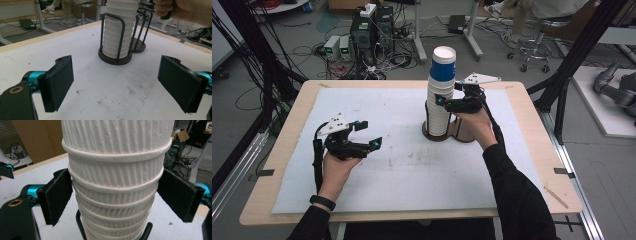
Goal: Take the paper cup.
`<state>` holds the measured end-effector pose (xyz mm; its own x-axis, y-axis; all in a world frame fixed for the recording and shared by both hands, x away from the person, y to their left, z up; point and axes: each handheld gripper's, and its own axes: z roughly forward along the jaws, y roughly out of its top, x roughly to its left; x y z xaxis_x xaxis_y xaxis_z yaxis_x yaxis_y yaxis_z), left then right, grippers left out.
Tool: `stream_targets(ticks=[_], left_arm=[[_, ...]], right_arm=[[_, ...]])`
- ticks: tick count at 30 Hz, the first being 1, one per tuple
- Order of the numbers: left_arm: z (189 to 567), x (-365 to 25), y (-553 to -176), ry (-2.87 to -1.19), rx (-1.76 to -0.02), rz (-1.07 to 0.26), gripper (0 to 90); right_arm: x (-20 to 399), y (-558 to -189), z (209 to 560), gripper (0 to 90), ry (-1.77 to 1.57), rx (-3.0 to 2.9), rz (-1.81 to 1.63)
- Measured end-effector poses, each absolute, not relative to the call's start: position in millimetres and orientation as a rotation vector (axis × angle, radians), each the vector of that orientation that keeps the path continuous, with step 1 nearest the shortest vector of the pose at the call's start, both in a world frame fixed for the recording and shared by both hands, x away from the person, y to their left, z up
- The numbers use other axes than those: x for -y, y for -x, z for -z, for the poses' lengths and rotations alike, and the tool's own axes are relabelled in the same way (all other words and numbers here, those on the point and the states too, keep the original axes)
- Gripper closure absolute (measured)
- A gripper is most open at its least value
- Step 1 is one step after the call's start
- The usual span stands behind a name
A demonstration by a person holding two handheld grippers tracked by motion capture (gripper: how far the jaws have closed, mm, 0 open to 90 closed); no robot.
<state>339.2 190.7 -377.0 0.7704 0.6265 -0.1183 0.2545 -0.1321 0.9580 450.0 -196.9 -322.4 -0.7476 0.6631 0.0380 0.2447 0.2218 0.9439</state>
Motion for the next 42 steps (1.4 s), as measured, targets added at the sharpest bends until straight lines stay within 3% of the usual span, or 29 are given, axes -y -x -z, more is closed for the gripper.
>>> stream_targets(ticks=[12, 28, 42], left_arm=[[331.6, -166.2, -356.0, -1.661, -0.628, -0.344, 13.3], [253.3, -97.6, -407.6, -1.674, -0.541, -0.333, 12.0], [227.9, -55.7, -451.3, -1.663, -0.573, -0.296, 11.2]], right_arm=[[198.7, -449.8, 322.4, 14.4, -0.847, -2.126, -1.542], [198.8, -448.7, 322.6, 14.8, -0.844, -2.122, -1.541], [199.4, -448.6, 322.9, 14.8, -0.837, -2.124, -1.543]])
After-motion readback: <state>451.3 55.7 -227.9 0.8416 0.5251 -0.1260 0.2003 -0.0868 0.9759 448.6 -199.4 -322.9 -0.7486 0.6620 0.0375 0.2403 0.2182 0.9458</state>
